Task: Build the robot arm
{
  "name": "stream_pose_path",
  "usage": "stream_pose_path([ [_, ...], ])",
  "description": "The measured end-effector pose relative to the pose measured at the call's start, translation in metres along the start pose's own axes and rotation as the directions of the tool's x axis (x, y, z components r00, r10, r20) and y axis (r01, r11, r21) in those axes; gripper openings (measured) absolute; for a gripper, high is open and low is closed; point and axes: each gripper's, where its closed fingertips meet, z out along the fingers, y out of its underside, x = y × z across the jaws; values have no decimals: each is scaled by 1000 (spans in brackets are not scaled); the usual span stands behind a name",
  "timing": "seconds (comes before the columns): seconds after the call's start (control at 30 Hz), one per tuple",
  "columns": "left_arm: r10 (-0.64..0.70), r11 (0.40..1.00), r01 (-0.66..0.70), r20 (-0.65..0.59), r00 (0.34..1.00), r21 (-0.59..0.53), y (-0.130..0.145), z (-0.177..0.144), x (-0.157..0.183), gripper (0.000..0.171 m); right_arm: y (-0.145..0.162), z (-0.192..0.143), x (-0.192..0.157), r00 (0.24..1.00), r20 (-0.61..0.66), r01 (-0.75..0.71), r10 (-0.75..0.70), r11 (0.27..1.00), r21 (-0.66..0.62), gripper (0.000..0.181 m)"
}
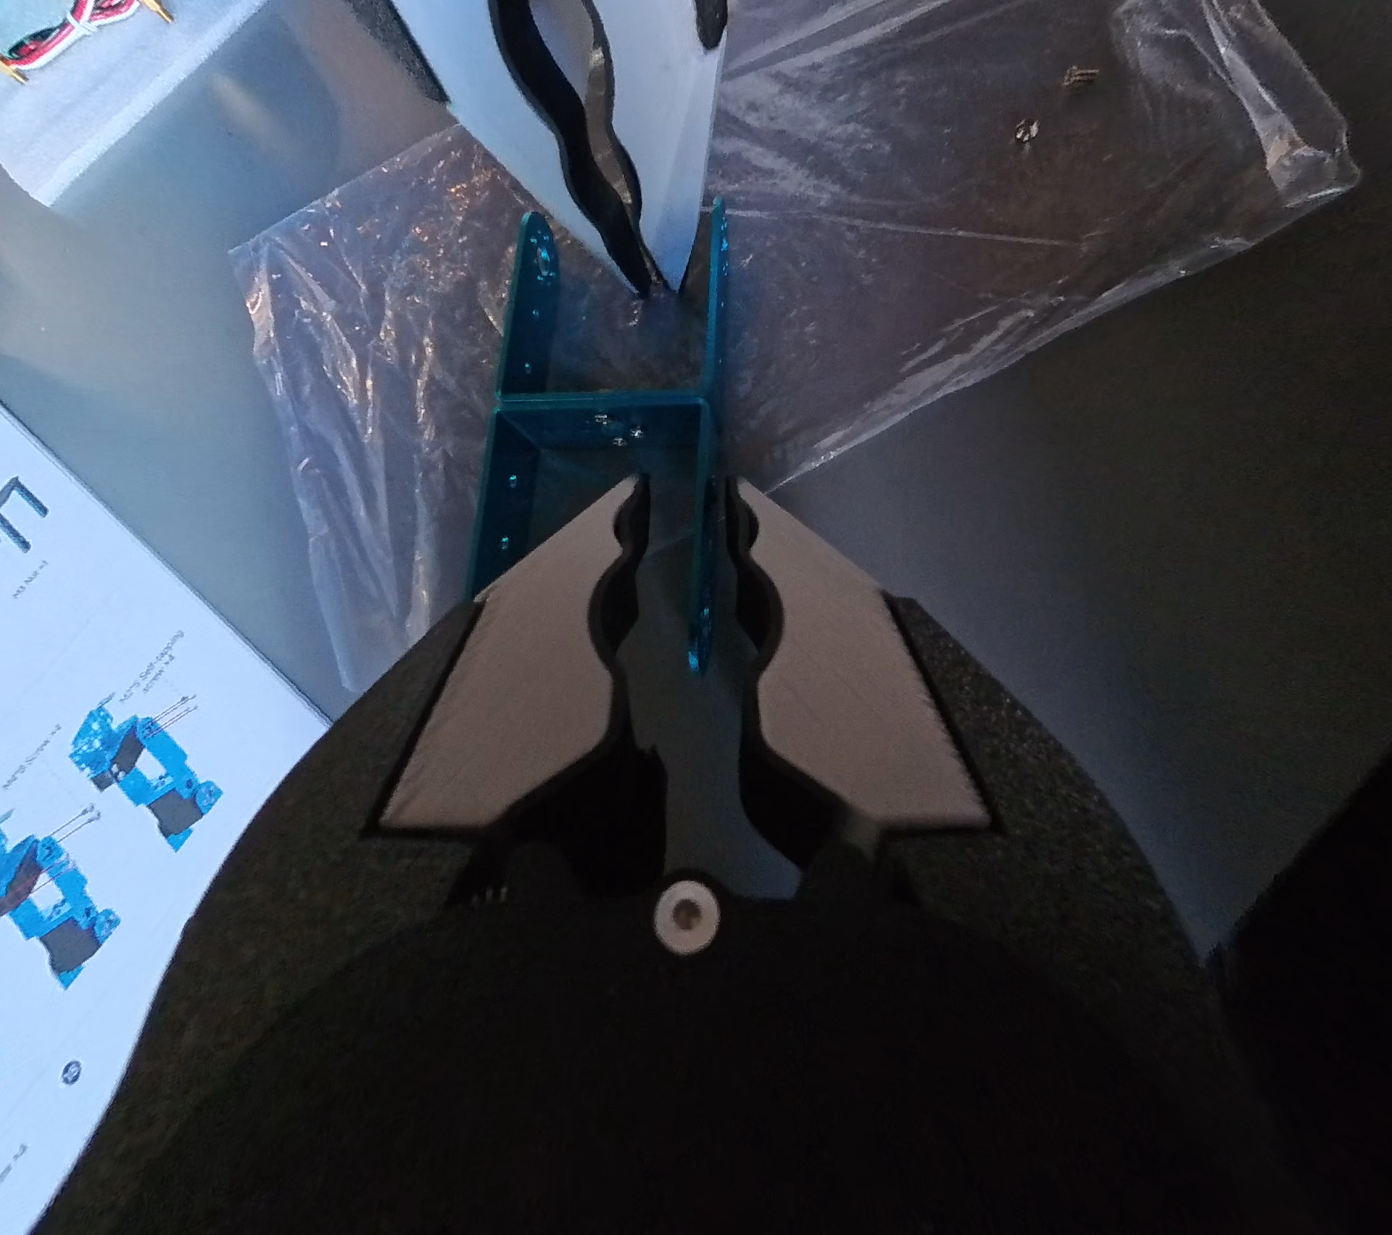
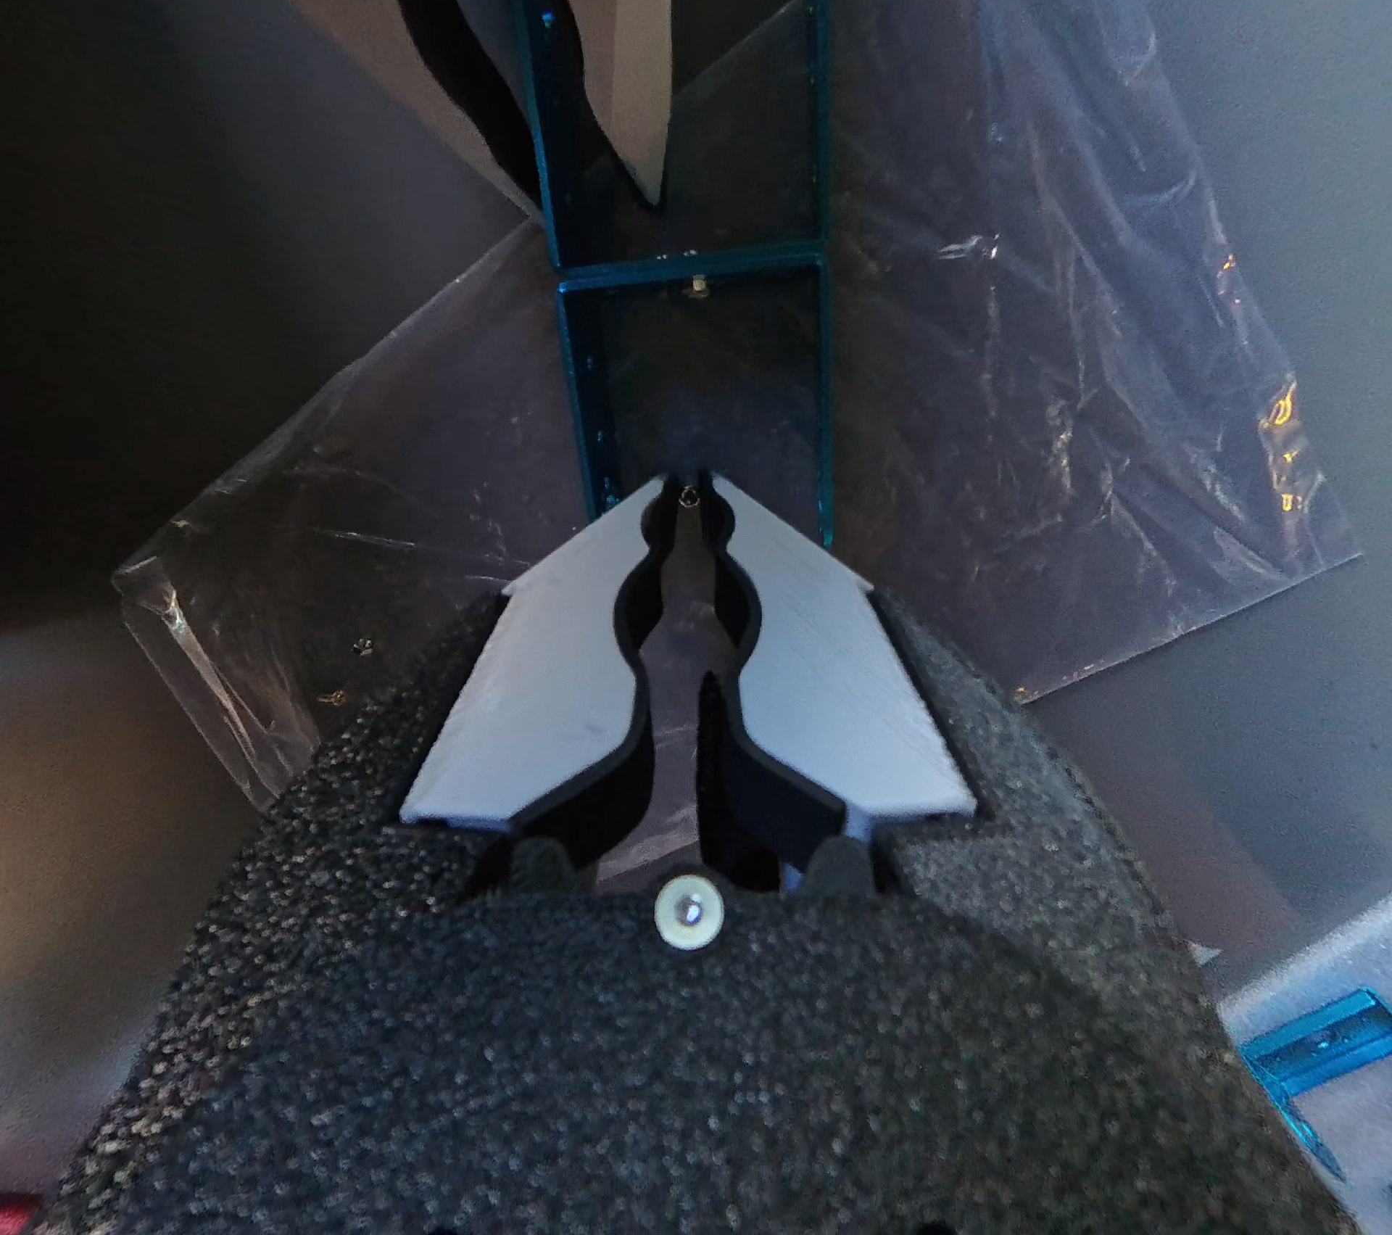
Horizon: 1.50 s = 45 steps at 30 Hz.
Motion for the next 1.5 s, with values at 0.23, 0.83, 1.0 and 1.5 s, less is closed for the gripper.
stream_pose_path([
  [0.23, 2, 1000, -2, 6, 1000, -12, 3, -1, -1, 19, 6, -5, 4, 999, -46, -6, 4, 999, -50, 9],
  [0.83, 8, 1000, -8, 11, 1000, -11, 4, -1, -2, 19, 7, -2, 3, 1000, -26, -2, 0, 998, -55, 5],
  [1.0, 11, 1000, -11, 7, 1000, -11, 3, 0, -2, 19, 6, -2, 3, 1000, -24, -16, 16, 1000, -15, 4],
  [1.5, -2, 999, 1, -33, 999, -33, -7, 11, 2, 25, 0, -2, -1, 998, 49, -48, 37, 967, 252, 10],
])
